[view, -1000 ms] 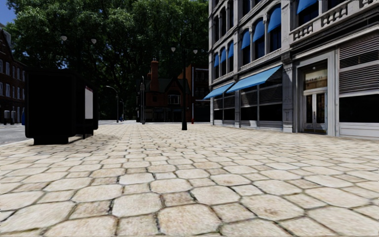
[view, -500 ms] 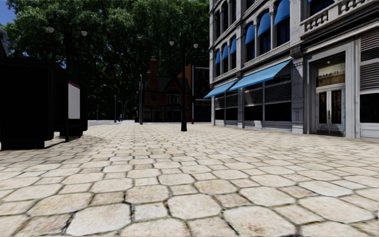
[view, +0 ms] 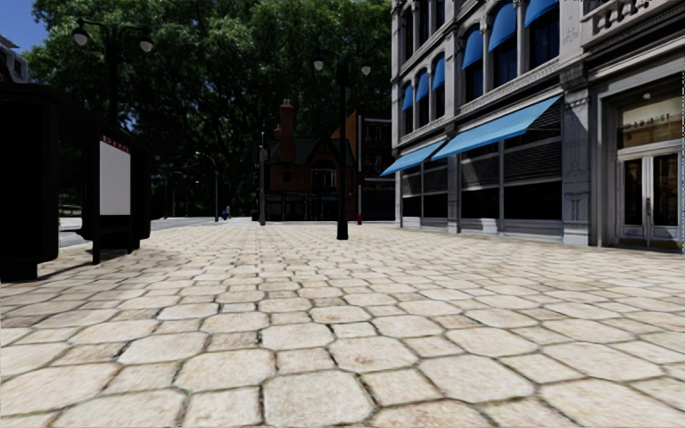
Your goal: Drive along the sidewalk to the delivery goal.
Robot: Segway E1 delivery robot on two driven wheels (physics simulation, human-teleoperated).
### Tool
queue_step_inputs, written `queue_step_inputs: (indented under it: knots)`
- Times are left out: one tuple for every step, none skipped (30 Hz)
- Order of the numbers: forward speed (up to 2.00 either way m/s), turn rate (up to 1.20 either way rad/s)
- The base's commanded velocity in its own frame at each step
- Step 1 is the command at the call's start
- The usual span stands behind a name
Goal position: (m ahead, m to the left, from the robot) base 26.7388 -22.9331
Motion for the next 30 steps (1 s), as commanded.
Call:
queue_step_inputs:
  knots:
    - [2.0, 0.31]
    - [2.0, 0.31]
    - [2.0, 0.31]
    - [2.0, 0.32]
    - [2.0, 0.32]
    - [2.0, 0.33]
    - [2.0, 0.33]
    - [2.0, 0.34]
    - [2.0, 0.34]
    - [2.0, 0.35]
    - [2.0, 0.38]
    - [2.0, 0.41]
    - [2.0, 0.41]
    - [2.0, 0.41]
    - [2.0, 0.41]
    - [2.0, 0.41]
    - [2.0, 0.41]
    - [2.0, 0.41]
    - [2.0, 0.41]
    - [2.0, 0.41]
    - [2.0, 0.41]
    - [2.0, 0.41]
    - [2.0, 0.41]
    - [2.0, 0.41]
    - [2.0, 0.41]
    - [2.0, 0.41]
    - [2.0, 0.4]
    - [2.0, 0.26]
    - [2.0, 0.0]
    - [2.0, 0.0]
